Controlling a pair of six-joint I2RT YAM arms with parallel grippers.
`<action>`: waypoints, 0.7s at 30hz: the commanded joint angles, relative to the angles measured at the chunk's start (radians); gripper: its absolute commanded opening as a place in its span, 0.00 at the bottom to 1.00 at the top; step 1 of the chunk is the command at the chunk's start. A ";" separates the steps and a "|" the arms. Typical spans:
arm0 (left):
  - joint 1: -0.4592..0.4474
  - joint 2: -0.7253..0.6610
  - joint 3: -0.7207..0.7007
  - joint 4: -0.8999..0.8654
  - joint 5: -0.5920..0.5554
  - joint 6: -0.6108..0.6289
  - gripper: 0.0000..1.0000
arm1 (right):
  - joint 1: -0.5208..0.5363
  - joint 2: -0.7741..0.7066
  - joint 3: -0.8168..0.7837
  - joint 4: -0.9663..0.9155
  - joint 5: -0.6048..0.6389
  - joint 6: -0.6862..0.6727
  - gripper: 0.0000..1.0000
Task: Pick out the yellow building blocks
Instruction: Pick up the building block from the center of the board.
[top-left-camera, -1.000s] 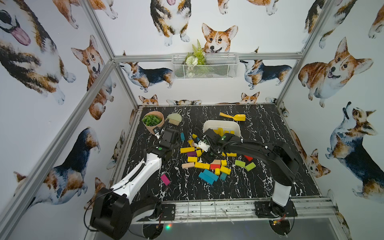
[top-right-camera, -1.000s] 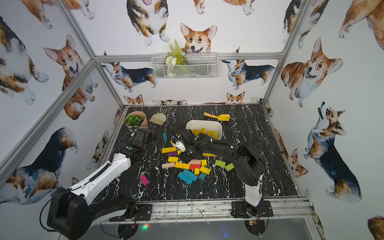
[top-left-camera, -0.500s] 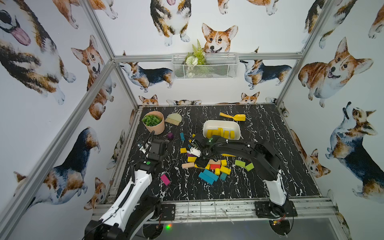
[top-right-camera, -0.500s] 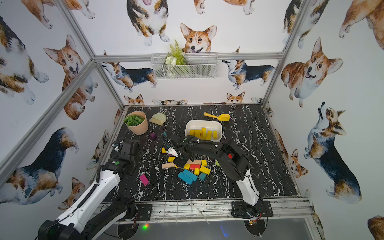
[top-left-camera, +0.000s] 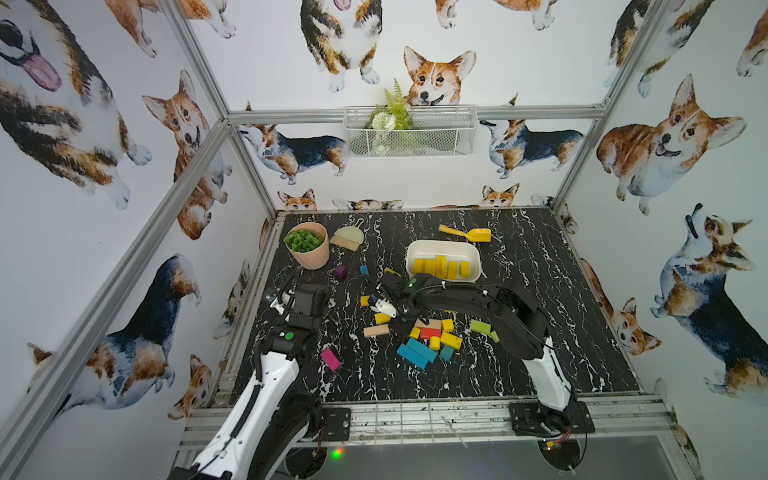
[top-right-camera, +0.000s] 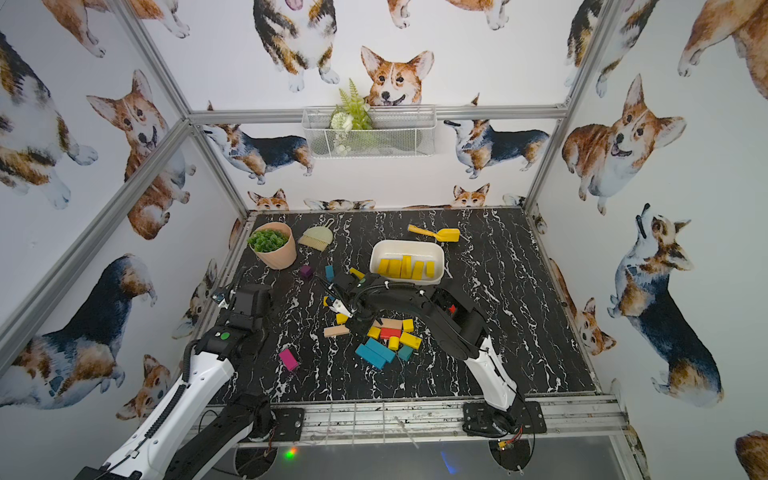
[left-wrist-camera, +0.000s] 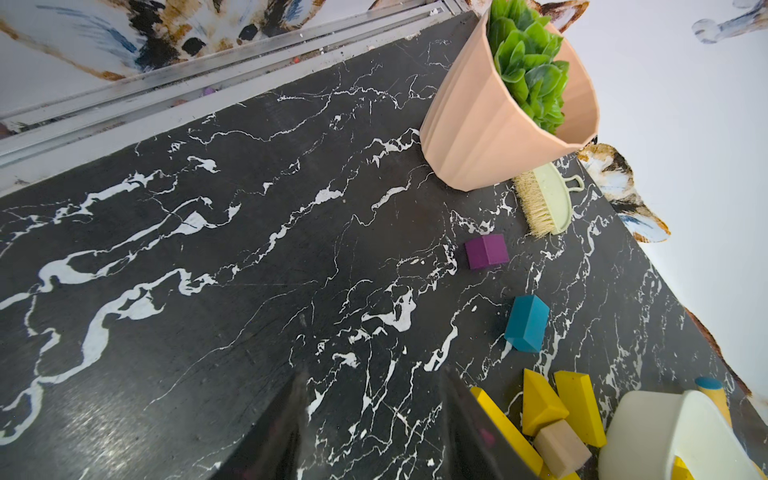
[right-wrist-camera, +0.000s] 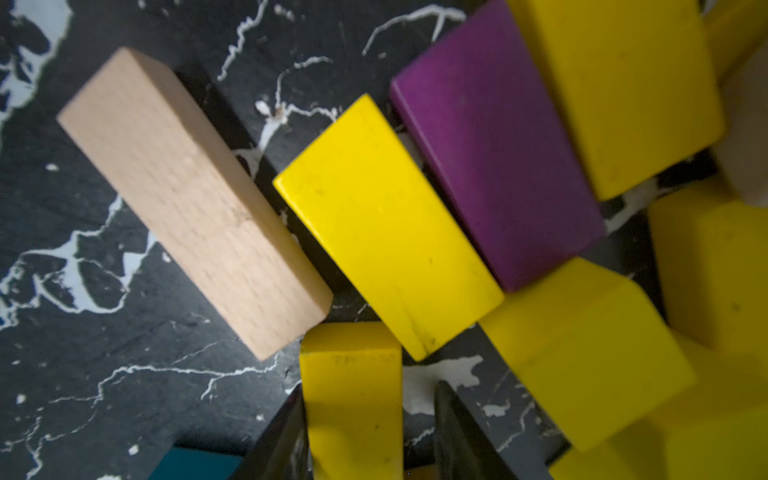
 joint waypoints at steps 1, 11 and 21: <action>0.003 -0.001 0.003 -0.015 -0.024 -0.011 0.54 | 0.002 0.011 0.002 -0.026 0.020 -0.008 0.43; 0.005 0.020 0.025 -0.013 -0.021 0.001 0.54 | 0.002 -0.001 0.009 -0.020 0.010 0.004 0.28; 0.009 0.088 0.051 0.069 0.059 0.090 0.54 | -0.002 -0.295 -0.188 0.289 0.018 0.075 0.21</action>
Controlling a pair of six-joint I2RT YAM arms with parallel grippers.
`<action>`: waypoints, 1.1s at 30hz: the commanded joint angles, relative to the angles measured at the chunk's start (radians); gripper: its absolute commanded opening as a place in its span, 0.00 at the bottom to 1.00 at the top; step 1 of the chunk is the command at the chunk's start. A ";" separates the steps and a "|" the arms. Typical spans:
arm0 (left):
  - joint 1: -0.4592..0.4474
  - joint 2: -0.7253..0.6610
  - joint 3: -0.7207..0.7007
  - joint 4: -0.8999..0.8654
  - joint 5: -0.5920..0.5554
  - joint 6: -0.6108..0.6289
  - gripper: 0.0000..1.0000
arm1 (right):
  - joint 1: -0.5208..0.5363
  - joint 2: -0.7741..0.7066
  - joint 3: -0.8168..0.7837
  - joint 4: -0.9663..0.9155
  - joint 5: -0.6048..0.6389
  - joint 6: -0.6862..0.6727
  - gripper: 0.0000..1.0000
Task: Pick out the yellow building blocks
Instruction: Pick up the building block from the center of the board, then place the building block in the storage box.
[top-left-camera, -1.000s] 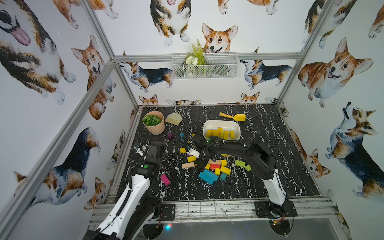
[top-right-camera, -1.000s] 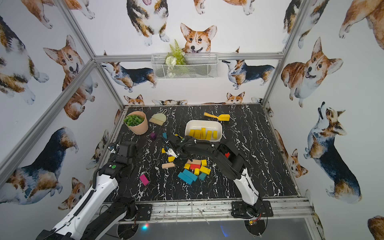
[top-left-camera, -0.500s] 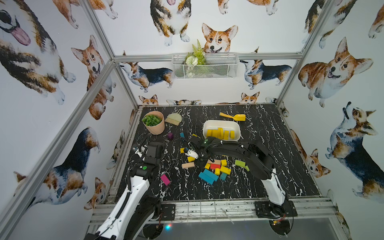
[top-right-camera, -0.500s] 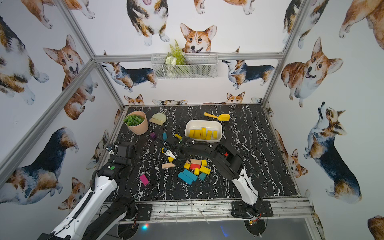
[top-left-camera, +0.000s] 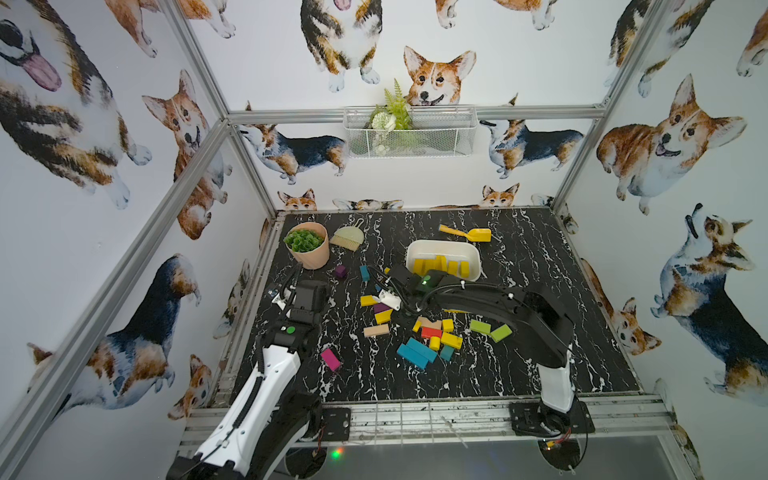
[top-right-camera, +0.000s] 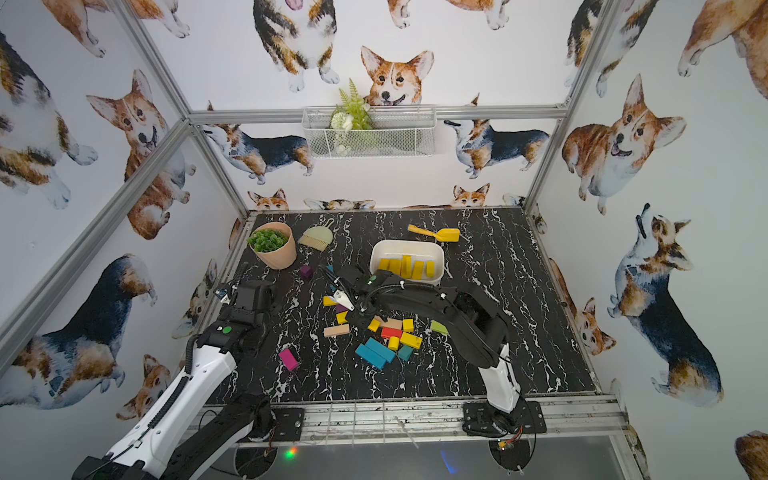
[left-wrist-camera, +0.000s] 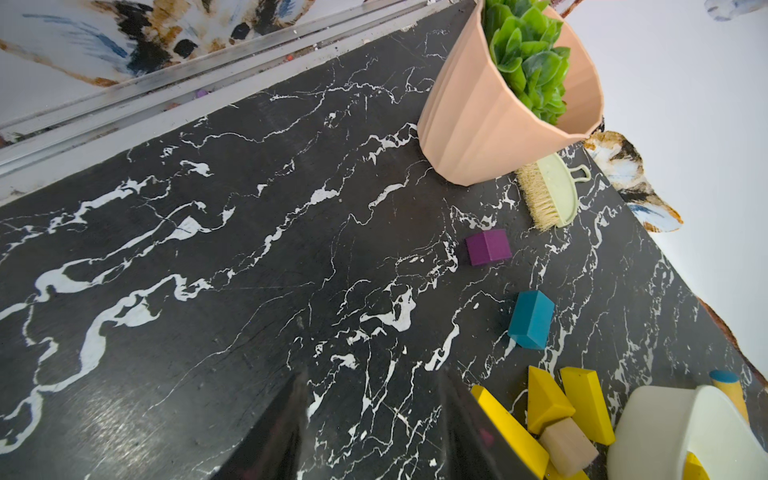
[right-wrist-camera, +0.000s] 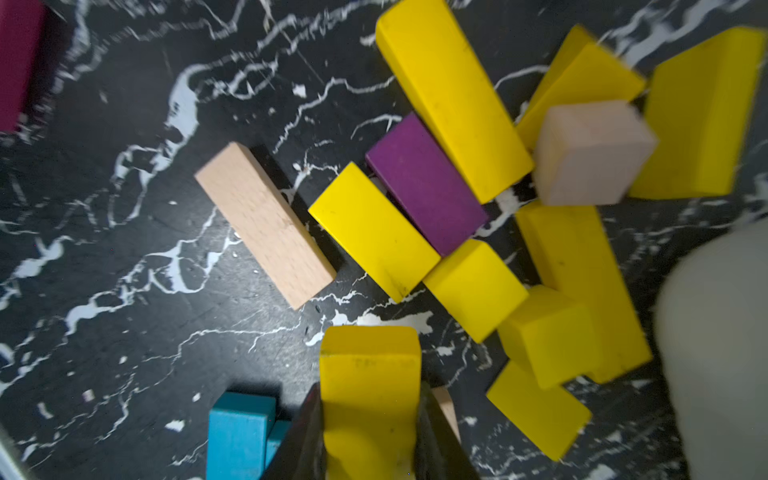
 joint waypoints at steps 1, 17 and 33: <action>0.002 0.033 0.017 0.075 0.051 0.065 0.54 | -0.004 -0.101 -0.091 0.204 0.040 0.055 0.18; 0.005 0.136 0.035 0.219 0.196 0.167 0.54 | -0.347 -0.233 -0.282 0.286 0.233 0.587 0.00; 0.005 0.184 0.045 0.267 0.291 0.253 0.54 | -0.518 0.013 0.017 0.090 0.212 0.655 0.00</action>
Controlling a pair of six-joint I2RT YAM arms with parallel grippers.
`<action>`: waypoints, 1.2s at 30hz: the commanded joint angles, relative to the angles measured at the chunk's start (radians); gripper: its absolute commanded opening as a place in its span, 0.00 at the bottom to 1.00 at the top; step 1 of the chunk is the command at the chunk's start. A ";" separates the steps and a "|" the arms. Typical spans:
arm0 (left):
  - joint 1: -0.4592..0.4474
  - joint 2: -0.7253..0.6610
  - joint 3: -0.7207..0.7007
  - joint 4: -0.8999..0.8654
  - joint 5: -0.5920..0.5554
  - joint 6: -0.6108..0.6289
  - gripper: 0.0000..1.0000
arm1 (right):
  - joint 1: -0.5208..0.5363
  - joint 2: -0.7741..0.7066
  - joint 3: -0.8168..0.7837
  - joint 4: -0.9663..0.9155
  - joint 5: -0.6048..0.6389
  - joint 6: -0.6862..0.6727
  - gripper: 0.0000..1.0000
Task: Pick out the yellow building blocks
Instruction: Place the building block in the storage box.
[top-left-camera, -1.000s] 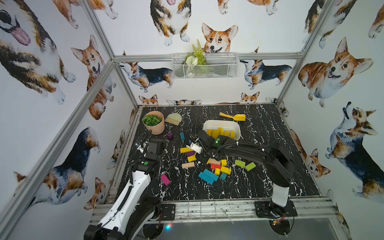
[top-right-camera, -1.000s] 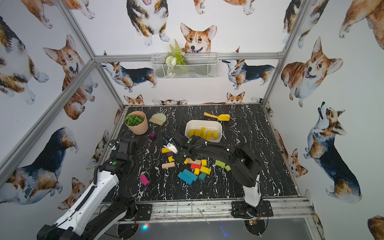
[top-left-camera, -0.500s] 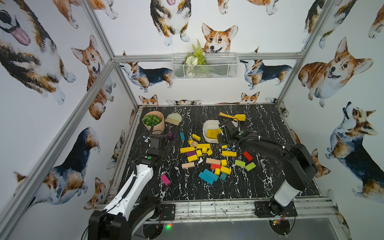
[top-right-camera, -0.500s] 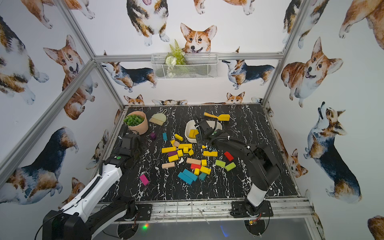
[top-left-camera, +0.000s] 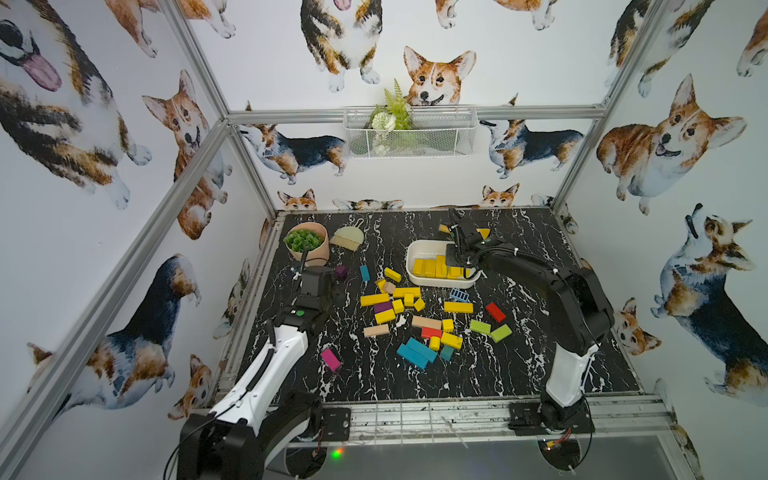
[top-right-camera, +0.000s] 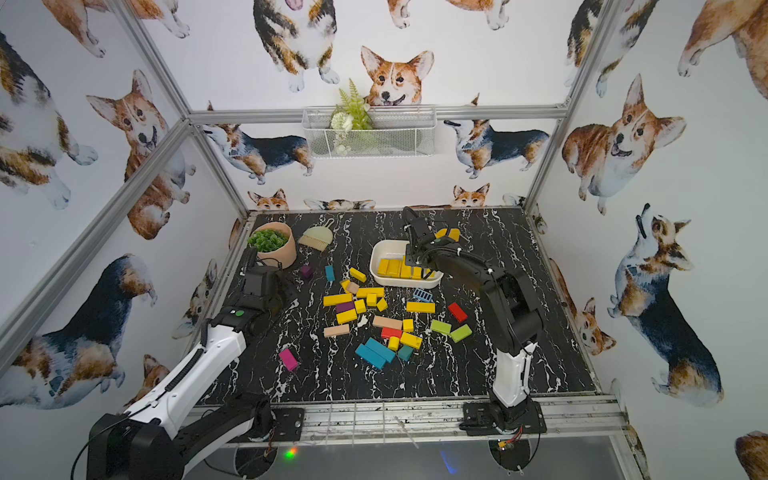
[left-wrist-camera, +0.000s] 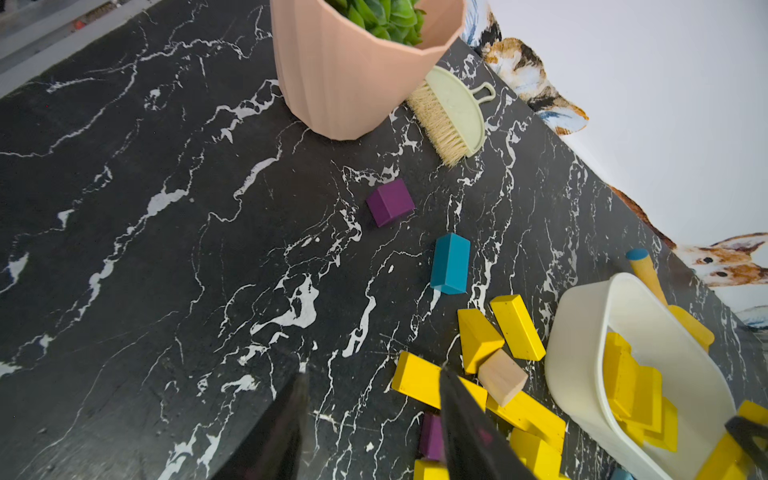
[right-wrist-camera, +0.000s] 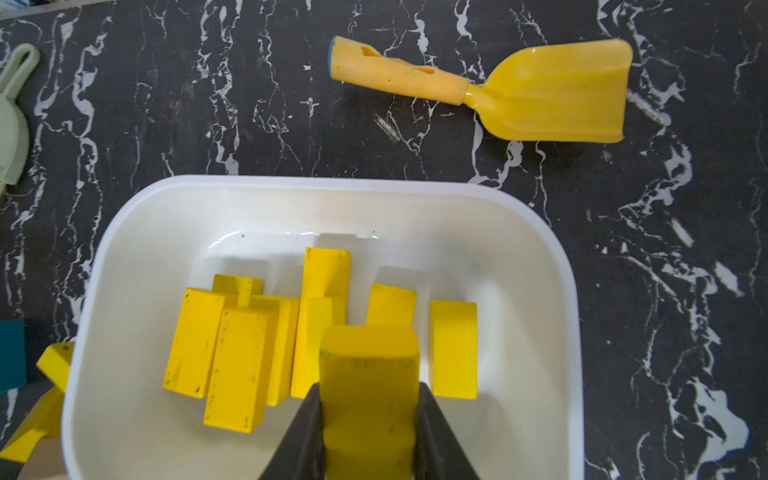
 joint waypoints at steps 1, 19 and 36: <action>0.003 0.028 0.015 0.042 0.059 0.042 0.54 | -0.027 0.075 0.085 -0.104 -0.034 0.024 0.00; -0.029 0.262 0.127 0.056 0.225 0.178 0.58 | -0.039 0.135 0.155 -0.154 -0.086 -0.041 0.59; -0.312 0.474 0.317 -0.208 -0.045 0.371 0.57 | -0.037 -0.429 -0.393 0.114 -0.226 -0.078 0.56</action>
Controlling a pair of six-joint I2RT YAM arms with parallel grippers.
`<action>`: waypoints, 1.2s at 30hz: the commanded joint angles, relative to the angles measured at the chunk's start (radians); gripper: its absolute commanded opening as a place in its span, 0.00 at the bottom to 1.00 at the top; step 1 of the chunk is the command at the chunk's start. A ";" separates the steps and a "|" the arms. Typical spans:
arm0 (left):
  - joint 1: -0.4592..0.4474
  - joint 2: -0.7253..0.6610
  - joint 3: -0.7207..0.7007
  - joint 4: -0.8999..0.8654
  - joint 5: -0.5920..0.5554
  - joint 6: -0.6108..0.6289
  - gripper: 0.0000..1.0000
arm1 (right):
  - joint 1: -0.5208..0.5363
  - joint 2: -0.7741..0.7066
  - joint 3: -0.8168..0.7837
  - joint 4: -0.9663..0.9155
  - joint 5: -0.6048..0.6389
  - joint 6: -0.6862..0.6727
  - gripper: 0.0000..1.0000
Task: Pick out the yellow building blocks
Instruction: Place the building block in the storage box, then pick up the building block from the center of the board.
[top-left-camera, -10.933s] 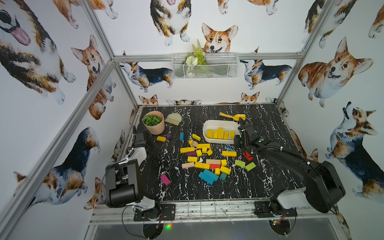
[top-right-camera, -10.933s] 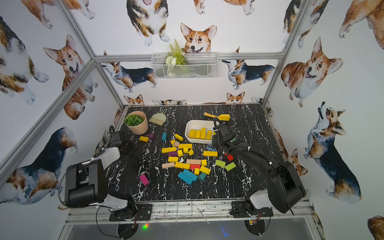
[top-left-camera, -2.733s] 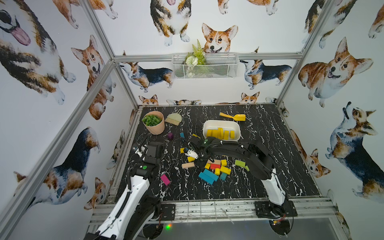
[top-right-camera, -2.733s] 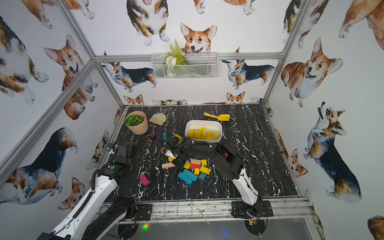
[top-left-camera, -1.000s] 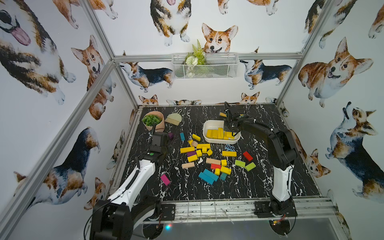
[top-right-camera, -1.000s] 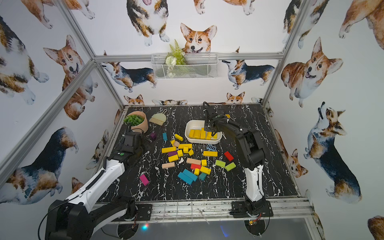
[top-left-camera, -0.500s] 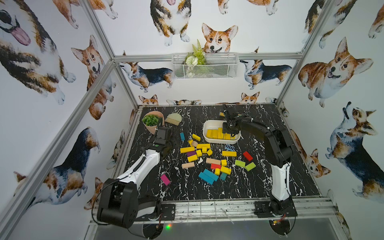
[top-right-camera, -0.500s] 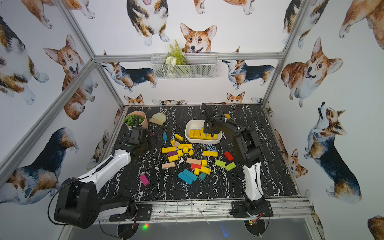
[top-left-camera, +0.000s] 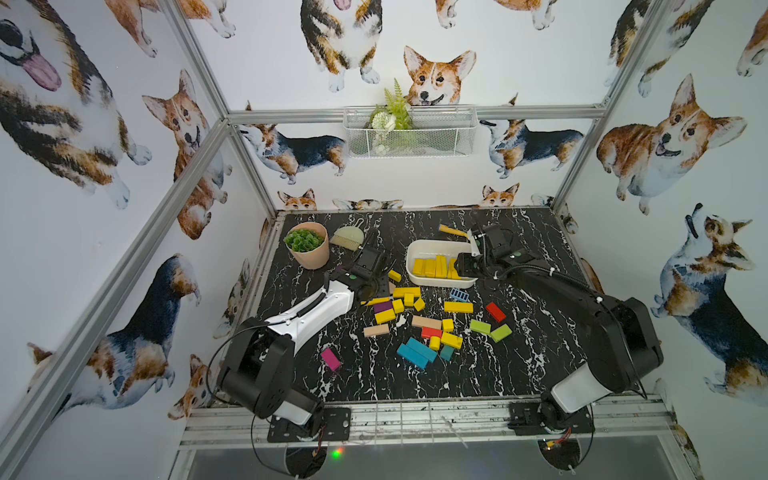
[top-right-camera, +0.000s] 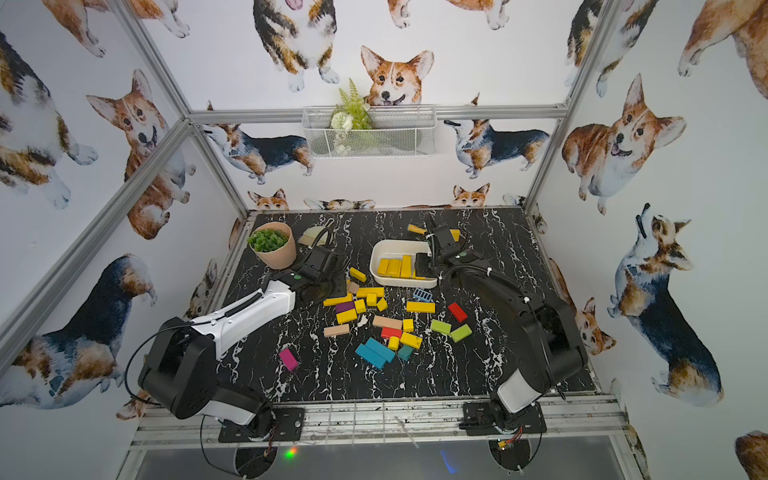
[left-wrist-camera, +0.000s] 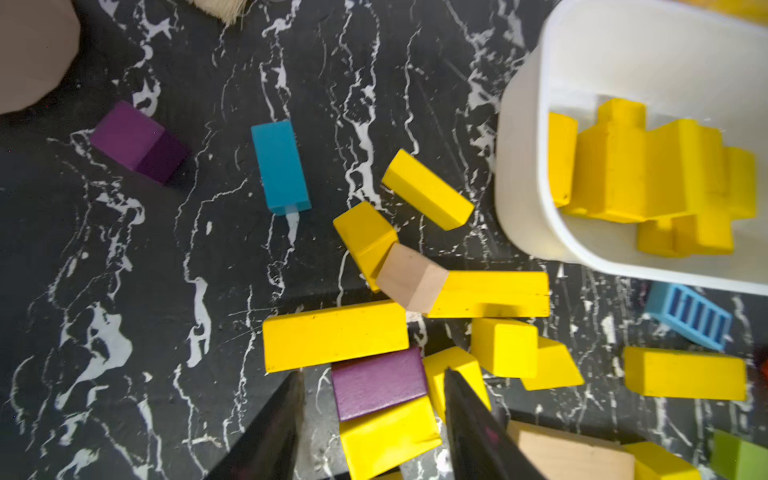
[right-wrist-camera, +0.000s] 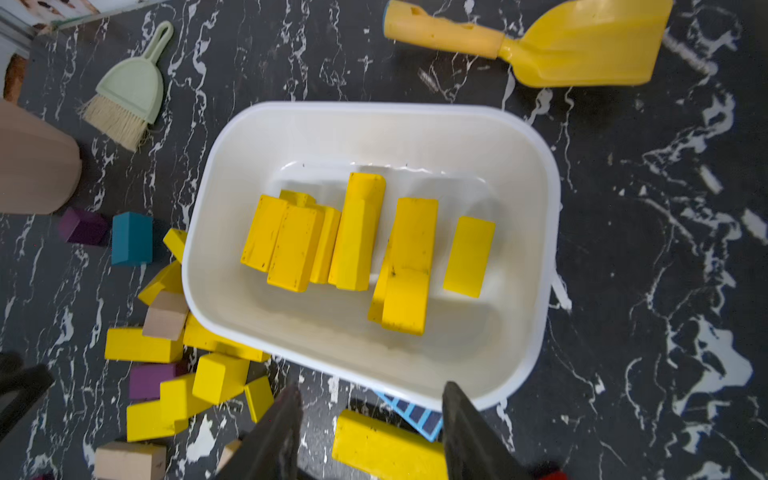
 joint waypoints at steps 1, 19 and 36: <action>-0.004 0.012 -0.013 -0.105 -0.073 0.108 0.56 | 0.000 -0.083 -0.088 0.049 0.005 -0.006 0.56; -0.022 0.045 0.099 -0.281 0.250 1.036 0.57 | -0.002 -0.232 -0.211 0.079 -0.047 -0.083 0.56; -0.058 0.326 0.216 -0.331 0.239 0.925 0.49 | -0.002 -0.266 -0.226 0.058 -0.041 -0.082 0.56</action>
